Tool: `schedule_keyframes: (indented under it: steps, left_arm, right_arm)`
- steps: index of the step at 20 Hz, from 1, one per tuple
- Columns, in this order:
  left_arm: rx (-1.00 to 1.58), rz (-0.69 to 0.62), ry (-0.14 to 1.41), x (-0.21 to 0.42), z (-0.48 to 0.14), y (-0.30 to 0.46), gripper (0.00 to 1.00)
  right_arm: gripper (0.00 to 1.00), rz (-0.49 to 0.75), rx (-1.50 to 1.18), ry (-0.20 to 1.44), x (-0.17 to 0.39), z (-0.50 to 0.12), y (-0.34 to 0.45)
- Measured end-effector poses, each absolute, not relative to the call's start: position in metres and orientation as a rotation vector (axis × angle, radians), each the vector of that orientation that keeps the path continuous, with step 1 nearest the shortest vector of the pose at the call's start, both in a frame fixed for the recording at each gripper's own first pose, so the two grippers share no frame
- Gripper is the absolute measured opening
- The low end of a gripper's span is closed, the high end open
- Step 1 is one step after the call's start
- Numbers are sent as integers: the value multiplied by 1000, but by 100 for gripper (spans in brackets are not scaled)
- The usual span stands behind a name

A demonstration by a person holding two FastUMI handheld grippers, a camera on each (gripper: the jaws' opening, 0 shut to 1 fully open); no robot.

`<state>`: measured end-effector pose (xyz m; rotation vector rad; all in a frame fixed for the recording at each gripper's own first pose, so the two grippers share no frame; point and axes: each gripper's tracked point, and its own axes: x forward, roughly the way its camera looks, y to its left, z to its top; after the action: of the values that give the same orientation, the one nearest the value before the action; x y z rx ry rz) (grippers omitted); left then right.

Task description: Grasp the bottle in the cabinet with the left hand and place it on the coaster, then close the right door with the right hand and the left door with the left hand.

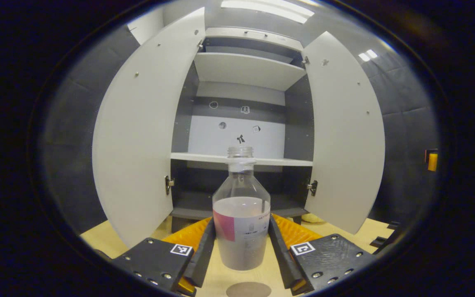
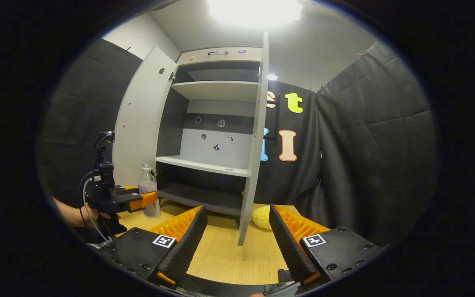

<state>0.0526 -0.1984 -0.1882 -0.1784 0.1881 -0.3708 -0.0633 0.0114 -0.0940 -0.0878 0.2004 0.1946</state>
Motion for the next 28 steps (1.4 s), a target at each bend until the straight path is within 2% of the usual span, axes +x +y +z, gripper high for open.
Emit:
schedule_keyframes:
  steps: [1, 2, 7, 8, 14, 21, 22, 23, 28]
  left_arm:
    - [-181, -372, 205, 49, -197, -200, 71]
    - [-184, -374, 218, 45, -205, -200, 71]
    - [-177, -387, 276, 27, -246, -205, 71]
    - [-172, -390, 290, 23, -255, -206, 71]
    - [-164, -401, 374, 5, -299, -215, 71]
    - [-129, -394, 372, -11, -306, -225, 71]
    - [-128, -390, 376, -12, -306, -224, 72]
    - [-129, -383, 382, -13, -307, -223, 72]
    - [-122, -365, 402, -20, -303, -217, 72]
  right_arm:
    - [93, 198, -88, 209, -63, -97, 13]
    - [96, 200, -88, 218, -63, -101, 15]
    - [96, 211, -97, 256, -63, -114, 20]
    - [93, 213, -104, 262, -63, -118, 21]
    - [96, 197, -91, 306, -64, -134, 15]
    - [96, 186, -70, 335, -65, -145, 11]
    - [93, 187, -68, 334, -66, -145, 11]
    - [96, 188, -69, 330, -66, -143, 11]
    - [96, 200, -70, 315, -64, -138, 16]
